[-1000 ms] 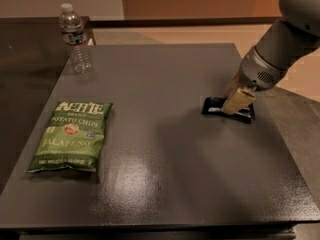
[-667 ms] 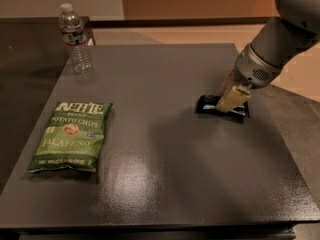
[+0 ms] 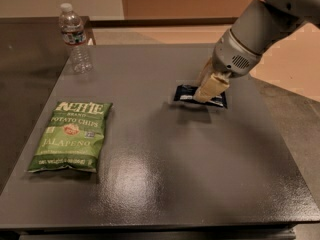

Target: Move rxbar blueberry near green jalapeno chip bag

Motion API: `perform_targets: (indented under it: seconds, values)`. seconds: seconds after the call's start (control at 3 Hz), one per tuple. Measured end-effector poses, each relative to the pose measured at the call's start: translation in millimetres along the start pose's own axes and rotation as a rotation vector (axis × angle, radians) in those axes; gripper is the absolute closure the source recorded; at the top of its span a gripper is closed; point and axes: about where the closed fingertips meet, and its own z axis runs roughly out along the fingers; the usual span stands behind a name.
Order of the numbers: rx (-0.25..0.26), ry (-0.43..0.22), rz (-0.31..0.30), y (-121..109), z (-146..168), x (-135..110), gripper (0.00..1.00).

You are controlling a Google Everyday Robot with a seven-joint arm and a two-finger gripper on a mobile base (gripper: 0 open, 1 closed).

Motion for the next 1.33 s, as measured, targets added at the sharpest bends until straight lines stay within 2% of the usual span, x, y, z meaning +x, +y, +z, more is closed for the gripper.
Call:
perform_targets:
  seconds: [0.67, 1.33]
  values:
    - [-0.041, -0.065, -0.070, 23.1, 16.7, -78.2, 1.00]
    - [-0.068, -0.086, -0.100, 68.4, 36.7, -133.6, 1.00]
